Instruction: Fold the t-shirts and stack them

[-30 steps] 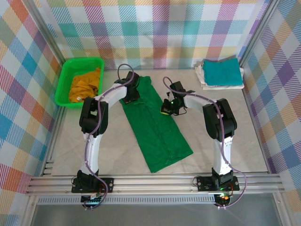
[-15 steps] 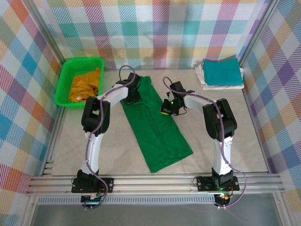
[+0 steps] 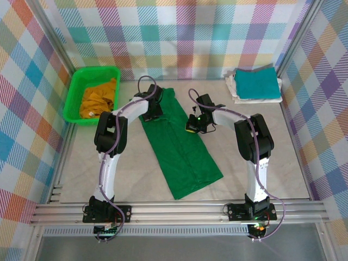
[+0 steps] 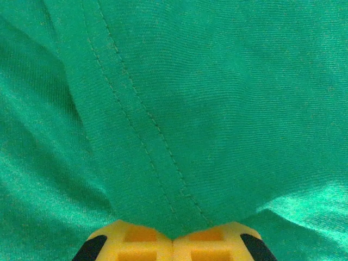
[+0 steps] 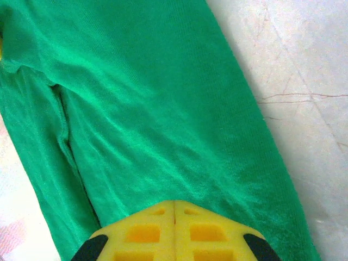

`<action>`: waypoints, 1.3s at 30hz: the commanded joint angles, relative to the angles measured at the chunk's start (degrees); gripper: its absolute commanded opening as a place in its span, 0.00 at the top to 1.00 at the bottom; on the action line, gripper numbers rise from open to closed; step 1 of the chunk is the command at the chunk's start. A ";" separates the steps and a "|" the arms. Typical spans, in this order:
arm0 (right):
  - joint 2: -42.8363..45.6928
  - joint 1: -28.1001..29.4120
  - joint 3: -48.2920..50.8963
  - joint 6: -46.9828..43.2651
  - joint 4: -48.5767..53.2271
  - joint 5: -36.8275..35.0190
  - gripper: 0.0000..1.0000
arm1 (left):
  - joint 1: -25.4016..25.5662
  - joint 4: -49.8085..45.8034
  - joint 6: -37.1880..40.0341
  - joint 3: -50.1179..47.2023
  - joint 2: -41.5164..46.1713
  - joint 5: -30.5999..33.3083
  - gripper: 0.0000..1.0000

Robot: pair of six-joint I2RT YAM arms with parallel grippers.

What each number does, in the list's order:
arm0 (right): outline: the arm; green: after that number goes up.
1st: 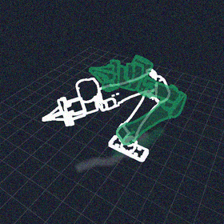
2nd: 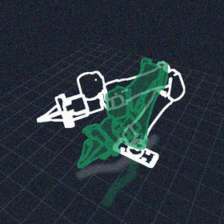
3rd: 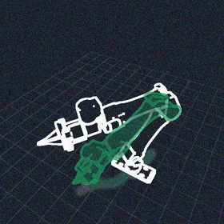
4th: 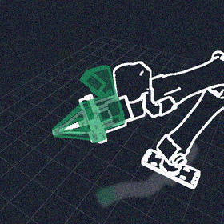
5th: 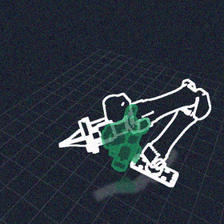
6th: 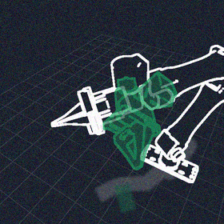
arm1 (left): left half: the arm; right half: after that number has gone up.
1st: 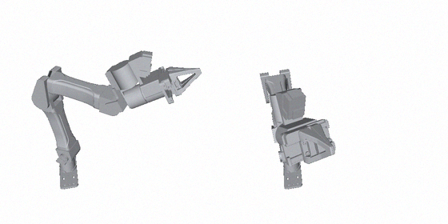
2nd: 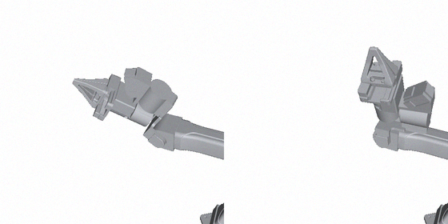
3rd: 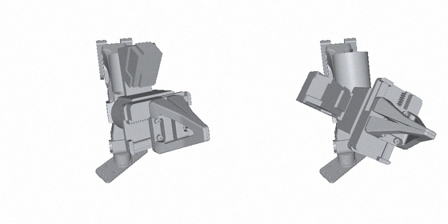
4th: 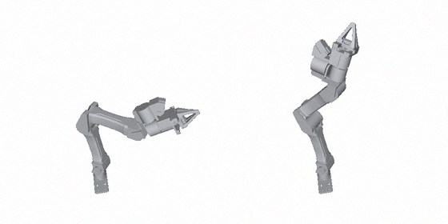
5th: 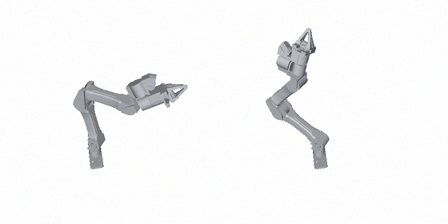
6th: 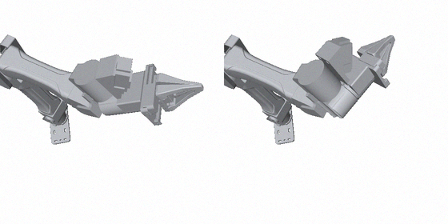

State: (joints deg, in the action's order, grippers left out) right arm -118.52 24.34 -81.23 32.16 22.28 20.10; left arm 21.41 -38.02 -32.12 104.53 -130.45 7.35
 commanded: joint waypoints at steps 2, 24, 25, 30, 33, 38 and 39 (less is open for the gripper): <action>-0.90 -0.19 -1.47 0.09 0.13 0.91 0.93 | 1.22 -4.61 0.30 1.38 5.66 0.98 1.00; -1.23 -0.26 -2.43 -0.24 1.34 1.00 0.92 | 2.06 -5.33 0.65 -6.43 10.11 1.12 0.97; -1.12 -0.26 -2.55 -0.33 1.57 0.83 0.92 | 2.14 -4.53 0.62 -7.28 10.89 0.96 0.96; -0.12 -0.26 -3.81 -1.04 3.27 0.34 0.91 | 2.08 -4.46 0.65 -7.91 16.31 1.67 0.97; 0.15 -0.26 -5.52 -1.53 4.35 0.97 0.90 | 1.80 -4.66 0.74 -7.37 19.08 2.12 0.96; -0.74 -0.26 -9.11 -2.36 6.17 1.52 0.87 | 1.33 -6.17 0.74 -4.52 18.79 2.47 0.98; -1.07 -0.26 -9.86 -2.59 6.79 1.61 0.87 | 1.41 -6.34 0.77 -3.99 18.39 1.64 0.96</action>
State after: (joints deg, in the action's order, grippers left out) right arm -118.56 24.34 -88.47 31.20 26.74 20.27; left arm 23.07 -42.26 -32.08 98.76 -112.44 8.62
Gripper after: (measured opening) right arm 0.126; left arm 0.049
